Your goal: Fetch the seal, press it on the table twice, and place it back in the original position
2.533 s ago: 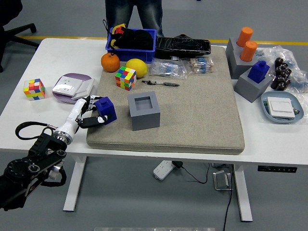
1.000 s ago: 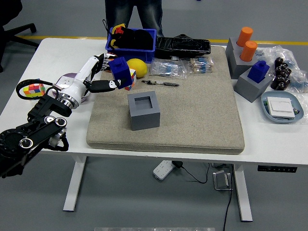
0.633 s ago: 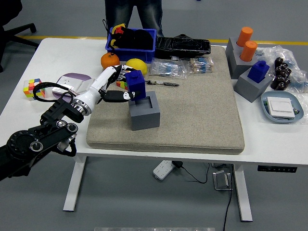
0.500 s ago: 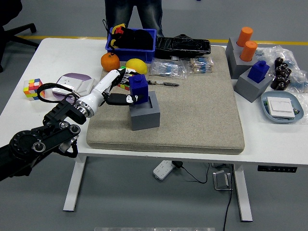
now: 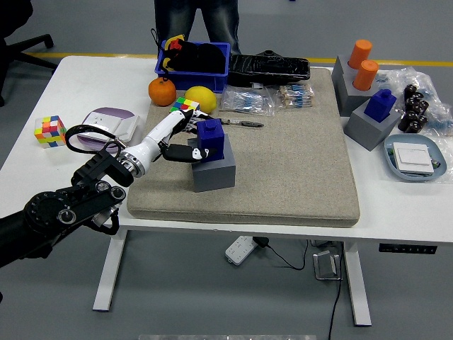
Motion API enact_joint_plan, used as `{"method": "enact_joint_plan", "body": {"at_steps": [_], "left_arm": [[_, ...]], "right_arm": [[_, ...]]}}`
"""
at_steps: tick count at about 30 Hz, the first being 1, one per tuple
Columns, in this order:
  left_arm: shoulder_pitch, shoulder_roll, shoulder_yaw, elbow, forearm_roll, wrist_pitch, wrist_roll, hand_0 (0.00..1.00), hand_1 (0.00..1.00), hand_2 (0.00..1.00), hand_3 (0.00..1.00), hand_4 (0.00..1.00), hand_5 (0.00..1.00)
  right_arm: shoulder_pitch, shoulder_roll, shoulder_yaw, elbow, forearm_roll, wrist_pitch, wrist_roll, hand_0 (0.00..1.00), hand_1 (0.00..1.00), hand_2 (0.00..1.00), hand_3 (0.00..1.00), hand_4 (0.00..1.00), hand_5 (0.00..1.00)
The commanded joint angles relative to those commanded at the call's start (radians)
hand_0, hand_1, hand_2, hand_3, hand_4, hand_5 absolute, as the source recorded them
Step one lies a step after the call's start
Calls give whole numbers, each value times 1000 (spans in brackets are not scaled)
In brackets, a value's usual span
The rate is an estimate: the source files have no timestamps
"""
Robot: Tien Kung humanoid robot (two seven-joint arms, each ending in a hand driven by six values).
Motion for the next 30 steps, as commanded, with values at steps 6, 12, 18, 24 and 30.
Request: {"method": "enact_joint_plan", "body": {"at_steps": [6,12,18,24,30], "left_arm": [[-6,-6,12,10,-4,2,-2,692,502,439,704,658,2],[-16,-13,15,21,-9,4,-6,691,503,441,700,658,2],[-24,-18,19,25,-10,5,-6,690,502,442,701,658,2],[-22,-17,28,25,-11,3,-5,691,502,442,701,659,2],[-27,-14,33,24,-9,3,-4,690,502,443,701,659,2]], "right_arm": [[0,0,-1,0,-1,0,0,862,773,724,742,793,567],[2,0,1,0,-1,0,0,862,773,724,741,792,567],[2,0,4,0,-1,0,0,862,773,724,742,792,566],[1,1,5,0,-2,1,0,862,773,724,742,793,566],[1,0,5,0,-2,1,0,862,773,723,742,793,566]]}}
